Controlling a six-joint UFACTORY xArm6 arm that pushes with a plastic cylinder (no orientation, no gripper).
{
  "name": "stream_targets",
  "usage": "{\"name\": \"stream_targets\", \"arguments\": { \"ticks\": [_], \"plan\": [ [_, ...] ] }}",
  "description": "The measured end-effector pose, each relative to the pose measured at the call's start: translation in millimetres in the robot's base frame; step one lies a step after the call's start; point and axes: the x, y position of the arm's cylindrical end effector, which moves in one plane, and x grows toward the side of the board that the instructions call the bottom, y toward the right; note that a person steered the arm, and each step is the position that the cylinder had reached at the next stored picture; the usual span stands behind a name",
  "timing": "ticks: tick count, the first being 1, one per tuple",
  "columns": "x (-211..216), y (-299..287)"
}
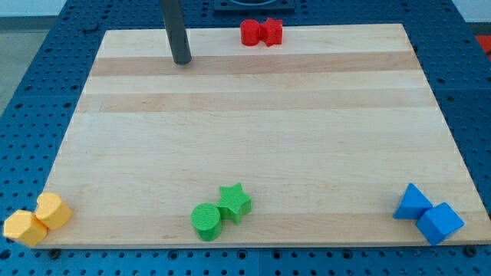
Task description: Move the red star towards the center
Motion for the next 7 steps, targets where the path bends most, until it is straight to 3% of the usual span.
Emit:
{"name": "stream_targets", "arguments": {
  "ticks": [2,7],
  "plan": [
    [25,-4],
    [-94,51]
  ]
}}
